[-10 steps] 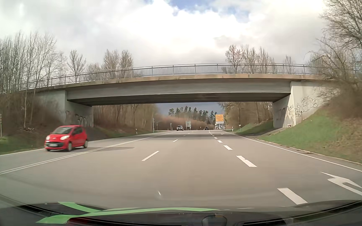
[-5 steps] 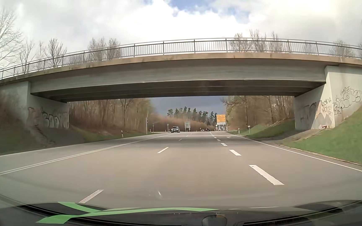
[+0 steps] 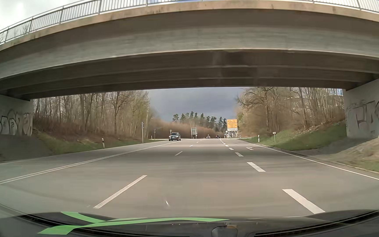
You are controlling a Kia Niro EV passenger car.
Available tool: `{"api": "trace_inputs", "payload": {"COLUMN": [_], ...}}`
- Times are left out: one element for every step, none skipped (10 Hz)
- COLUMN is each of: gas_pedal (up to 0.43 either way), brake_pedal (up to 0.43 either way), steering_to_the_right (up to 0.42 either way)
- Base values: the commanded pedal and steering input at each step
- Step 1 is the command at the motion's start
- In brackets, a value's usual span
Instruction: Follow the waypoints while adhering to traffic rules and regulations
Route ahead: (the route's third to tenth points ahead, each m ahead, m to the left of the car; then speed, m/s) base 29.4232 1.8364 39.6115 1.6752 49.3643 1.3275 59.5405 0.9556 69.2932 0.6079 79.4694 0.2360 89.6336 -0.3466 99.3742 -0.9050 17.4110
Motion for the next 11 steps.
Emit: {"api": "trace_inputs", "payload": {"gas_pedal": [0.197, 0.197, 0.197, 0.197, 0.197, 0.197, 0.197, 0.197, 0.197, 0.197, 0.197], "brake_pedal": [0.000, 0.000, 0.000, 0.000, 0.000, 0.000, 0.000, 0.000, 0.000, 0.000, 0.000], "steering_to_the_right": [0.004, 0.003, 0.002, 0.003, 0.003, 0.002, 0.003, 0.003, 0.003, 0.003, 0.003]}}
